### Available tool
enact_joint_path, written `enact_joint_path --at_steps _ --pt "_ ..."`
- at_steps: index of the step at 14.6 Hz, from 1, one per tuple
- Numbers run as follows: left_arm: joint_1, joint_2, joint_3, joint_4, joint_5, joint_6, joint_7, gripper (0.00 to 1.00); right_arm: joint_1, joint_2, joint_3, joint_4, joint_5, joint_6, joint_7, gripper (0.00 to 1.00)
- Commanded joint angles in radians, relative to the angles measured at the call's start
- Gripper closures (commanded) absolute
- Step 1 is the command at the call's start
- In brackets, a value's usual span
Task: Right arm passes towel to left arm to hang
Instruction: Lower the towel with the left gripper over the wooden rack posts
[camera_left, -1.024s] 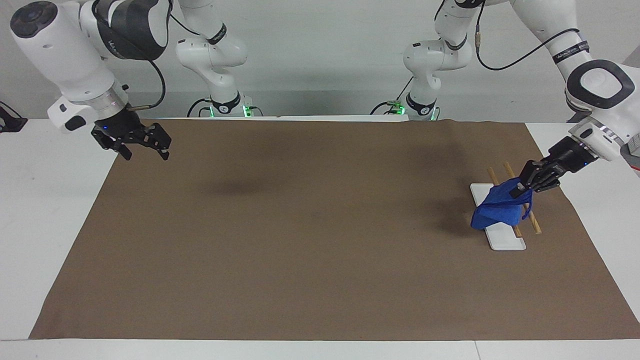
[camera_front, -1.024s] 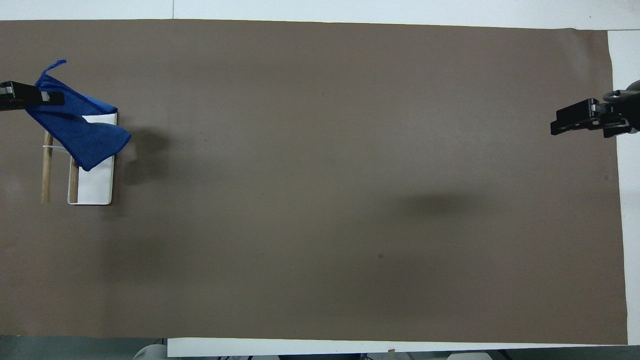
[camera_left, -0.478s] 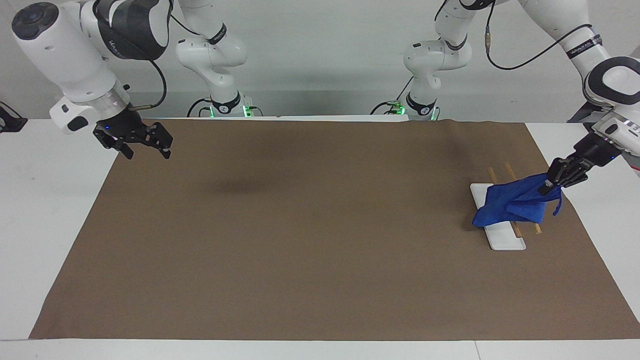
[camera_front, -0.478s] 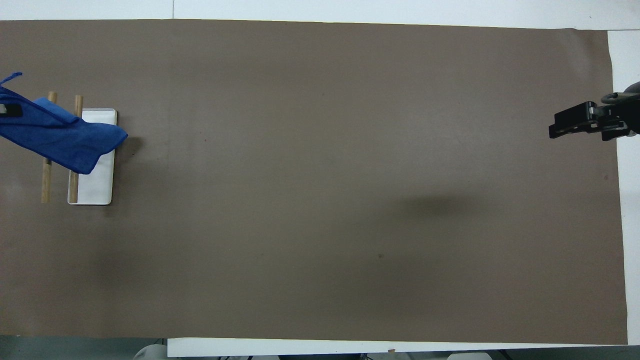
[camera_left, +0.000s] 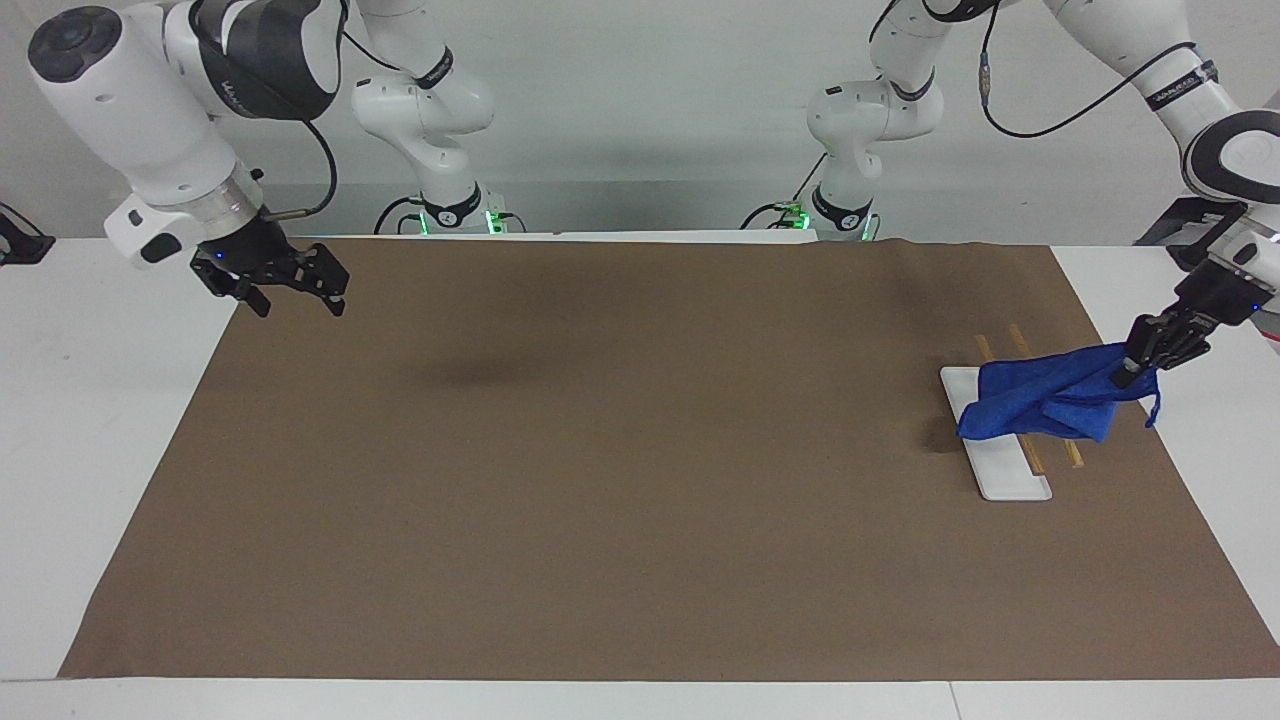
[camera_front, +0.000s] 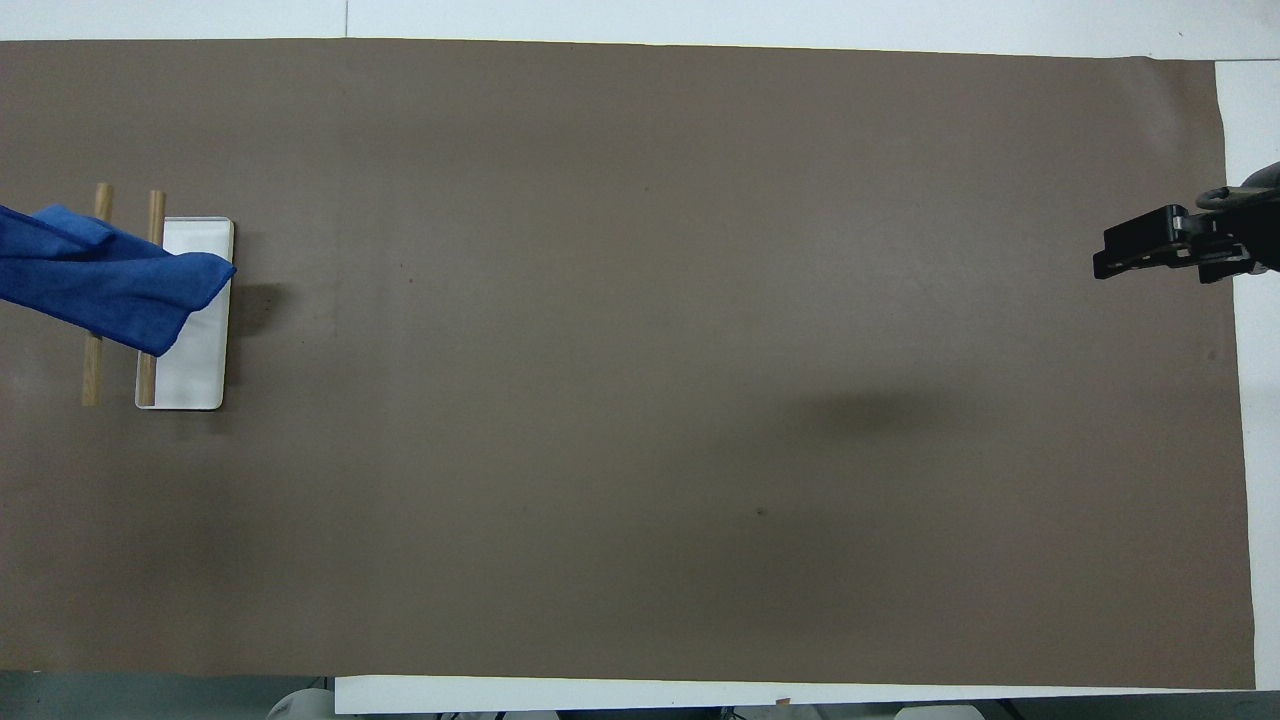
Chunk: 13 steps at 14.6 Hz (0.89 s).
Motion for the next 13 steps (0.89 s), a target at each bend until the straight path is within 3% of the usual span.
enact_joint_path --at_steps 1,3,6,7,8,10,11,12,13 --pt "-0.009 -0.014 0.006 -0.074 0.01 0.096 -0.035 1.0 0.003 -0.014 0.001 -0.016 -0.006 -0.008 -0.017 0.01" --pt "-0.009 -0.019 0.009 -0.086 0.012 0.107 -0.067 0.94 0.003 -0.014 0.001 -0.014 -0.006 -0.008 -0.017 0.01" --pt "-0.018 -0.019 0.006 -0.086 0.015 0.107 -0.222 0.76 0.003 -0.014 0.001 -0.014 -0.006 -0.008 -0.017 0.01" --pt "-0.018 -0.019 0.006 -0.086 0.033 0.105 -0.225 0.67 0.003 -0.014 0.001 -0.014 -0.006 -0.008 -0.017 0.01" --pt "-0.02 -0.019 0.006 -0.086 0.067 0.107 -0.227 0.48 0.003 -0.014 0.001 -0.014 -0.006 -0.008 -0.016 0.01" --pt "-0.021 -0.022 0.004 -0.085 0.172 0.107 -0.236 0.34 0.003 -0.014 0.001 -0.014 -0.006 -0.008 -0.017 0.01" --pt "-0.018 -0.026 0.004 -0.083 0.215 0.108 -0.236 0.32 0.003 -0.014 0.001 -0.014 -0.006 -0.006 -0.017 0.01" --pt "-0.017 -0.026 0.004 -0.083 0.229 0.11 -0.238 0.23 0.003 -0.013 0.001 -0.014 -0.006 -0.006 -0.016 0.01" --pt "-0.015 -0.028 0.004 -0.083 0.23 0.11 -0.245 0.0 0.003 -0.013 -0.001 -0.014 -0.006 -0.006 -0.016 0.01"
